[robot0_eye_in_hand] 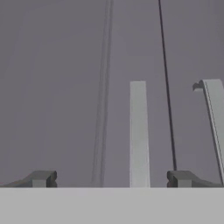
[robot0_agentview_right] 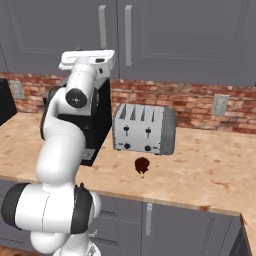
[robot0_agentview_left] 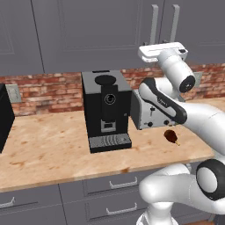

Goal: Retrieve the tupperware from the cabinet, then place the raw meat into the tupperware to avoid contamination.

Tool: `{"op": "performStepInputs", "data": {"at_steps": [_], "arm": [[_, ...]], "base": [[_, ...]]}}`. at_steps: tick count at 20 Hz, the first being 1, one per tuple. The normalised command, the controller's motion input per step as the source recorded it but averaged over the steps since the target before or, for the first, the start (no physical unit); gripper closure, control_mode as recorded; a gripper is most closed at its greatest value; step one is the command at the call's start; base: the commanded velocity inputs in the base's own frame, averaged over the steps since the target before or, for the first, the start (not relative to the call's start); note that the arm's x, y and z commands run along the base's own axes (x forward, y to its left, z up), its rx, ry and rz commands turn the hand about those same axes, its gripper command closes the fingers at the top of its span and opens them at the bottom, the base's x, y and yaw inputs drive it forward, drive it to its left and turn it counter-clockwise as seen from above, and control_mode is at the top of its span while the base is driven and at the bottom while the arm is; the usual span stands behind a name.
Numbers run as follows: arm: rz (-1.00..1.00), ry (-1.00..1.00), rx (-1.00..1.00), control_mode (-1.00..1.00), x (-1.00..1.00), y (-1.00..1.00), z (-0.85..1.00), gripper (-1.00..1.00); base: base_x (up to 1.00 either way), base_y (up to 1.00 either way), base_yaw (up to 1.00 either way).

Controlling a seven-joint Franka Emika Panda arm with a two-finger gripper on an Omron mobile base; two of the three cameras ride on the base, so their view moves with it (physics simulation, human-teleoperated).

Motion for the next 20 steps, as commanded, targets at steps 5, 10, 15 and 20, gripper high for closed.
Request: {"op": "performStepInputs", "data": {"at_steps": [5,10,15,20], "arm": [[0.00,0.02,0.00,-1.00,0.21,-0.06,0.00,-1.00],[0.00,0.01,0.00,-1.00,0.21,-0.07,0.00,-1.00],[0.00,0.00,0.00,-1.00,0.23,-0.06,0.00,-1.00],[0.00,0.00,0.00,-1.00,0.25,-0.08,0.00,-1.00]], "base": [[0.00,0.00,0.00],[0.00,0.00,0.00],[0.00,0.00,0.00],[0.00,0.00,0.00]]}}
